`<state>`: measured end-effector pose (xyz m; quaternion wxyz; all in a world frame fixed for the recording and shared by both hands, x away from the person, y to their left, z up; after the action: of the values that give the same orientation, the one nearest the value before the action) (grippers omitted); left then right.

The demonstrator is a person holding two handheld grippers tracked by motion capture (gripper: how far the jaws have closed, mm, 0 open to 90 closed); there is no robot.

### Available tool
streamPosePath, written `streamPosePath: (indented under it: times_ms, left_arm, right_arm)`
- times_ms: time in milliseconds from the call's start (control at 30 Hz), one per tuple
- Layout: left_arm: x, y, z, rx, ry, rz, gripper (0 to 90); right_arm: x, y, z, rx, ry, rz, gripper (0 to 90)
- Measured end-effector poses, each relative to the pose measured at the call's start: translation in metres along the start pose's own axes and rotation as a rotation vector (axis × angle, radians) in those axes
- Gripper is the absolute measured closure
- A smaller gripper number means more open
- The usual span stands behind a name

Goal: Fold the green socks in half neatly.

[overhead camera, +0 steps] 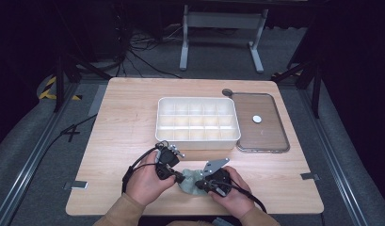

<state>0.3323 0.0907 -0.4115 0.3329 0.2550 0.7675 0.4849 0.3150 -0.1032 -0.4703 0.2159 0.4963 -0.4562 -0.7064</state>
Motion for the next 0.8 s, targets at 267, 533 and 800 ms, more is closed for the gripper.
streamPosePath:
  times_ms: [267,533,800]
  left_arm:
    - [0.0,0.003,0.001,0.004,0.008,0.043,84.5]
    - [-0.008,0.002,-0.004,0.009,-0.006,0.037,84.4]
    - [-0.025,-0.002,-0.013,0.017,-0.048,0.032,84.4]
  right_arm:
    - [0.02,0.038,-0.023,-0.004,-0.11,-0.07,86.8]
    - [0.028,0.023,-0.025,0.051,-0.087,0.026,86.3]
    - [0.032,0.022,-0.029,0.017,-0.117,-0.002,86.4]
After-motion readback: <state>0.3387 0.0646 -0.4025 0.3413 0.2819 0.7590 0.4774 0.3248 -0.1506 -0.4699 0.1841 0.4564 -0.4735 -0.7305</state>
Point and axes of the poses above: each handheld gripper's, and its own axes: y roughly backward along the jaws, x roughly out of its underside, z roughly to its left, the point moved 1 cm from there along -y, roughly forward along the jaws, and after that the axes turned 8 degrees about z, right-handed, at the moved point
